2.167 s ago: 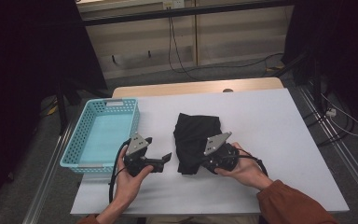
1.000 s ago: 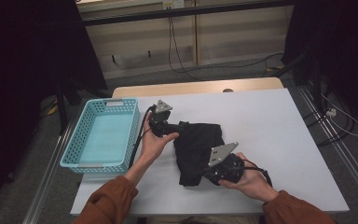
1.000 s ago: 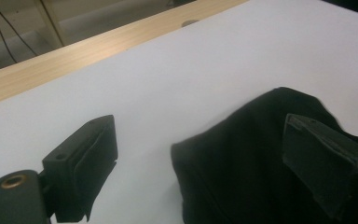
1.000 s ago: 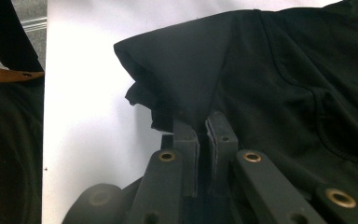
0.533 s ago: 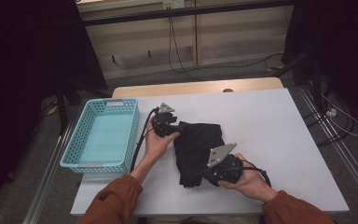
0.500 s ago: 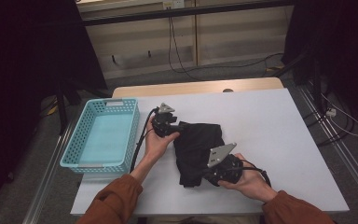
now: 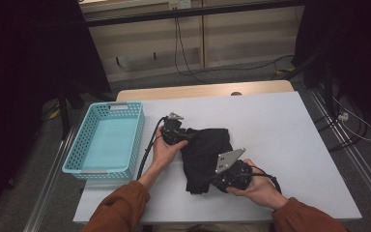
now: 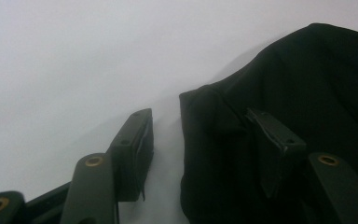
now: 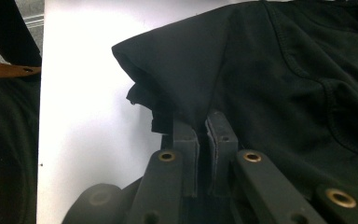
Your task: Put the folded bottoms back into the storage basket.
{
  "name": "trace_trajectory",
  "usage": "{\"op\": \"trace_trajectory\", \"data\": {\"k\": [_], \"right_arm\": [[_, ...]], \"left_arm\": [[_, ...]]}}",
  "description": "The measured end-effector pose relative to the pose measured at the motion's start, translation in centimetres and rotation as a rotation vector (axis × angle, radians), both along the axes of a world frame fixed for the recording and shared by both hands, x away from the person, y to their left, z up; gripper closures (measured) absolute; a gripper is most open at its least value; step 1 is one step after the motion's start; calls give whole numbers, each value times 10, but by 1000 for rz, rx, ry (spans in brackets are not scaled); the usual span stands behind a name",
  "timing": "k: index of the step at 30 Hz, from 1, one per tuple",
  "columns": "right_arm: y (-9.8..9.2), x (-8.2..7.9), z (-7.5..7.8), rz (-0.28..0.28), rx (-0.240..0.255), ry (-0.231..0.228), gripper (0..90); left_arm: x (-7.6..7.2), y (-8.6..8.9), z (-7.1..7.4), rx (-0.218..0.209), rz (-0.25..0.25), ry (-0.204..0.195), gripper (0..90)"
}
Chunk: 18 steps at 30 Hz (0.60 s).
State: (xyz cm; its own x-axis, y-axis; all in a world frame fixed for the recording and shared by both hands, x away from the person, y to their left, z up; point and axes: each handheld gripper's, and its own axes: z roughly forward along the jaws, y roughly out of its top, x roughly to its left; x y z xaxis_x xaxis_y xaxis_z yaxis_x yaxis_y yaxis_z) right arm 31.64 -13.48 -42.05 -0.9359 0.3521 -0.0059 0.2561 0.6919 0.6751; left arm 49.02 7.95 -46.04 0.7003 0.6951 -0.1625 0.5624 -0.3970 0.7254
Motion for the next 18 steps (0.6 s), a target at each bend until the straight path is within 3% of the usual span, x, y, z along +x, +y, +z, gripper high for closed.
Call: {"op": "trace_trajectory", "data": {"k": [10,13,14,15,18], "right_arm": [[3,0,-2,9,-7,-3,856],[3,-1,-3,9,-9,-1,855],[3,-1,-3,8,-7,0,856],[3,0,-3,7,-5,-2,855],[3,-1,-3,6,-5,-3,855]], "left_arm": [[0,2,-1,-33,-6,20,516],[0,2,-1,-53,-16,31,630],[0,3,-2,-81,-41,60,630],[0,3,-2,-81,-47,61,715],[-2,1,-2,-83,-34,52,720]]}}
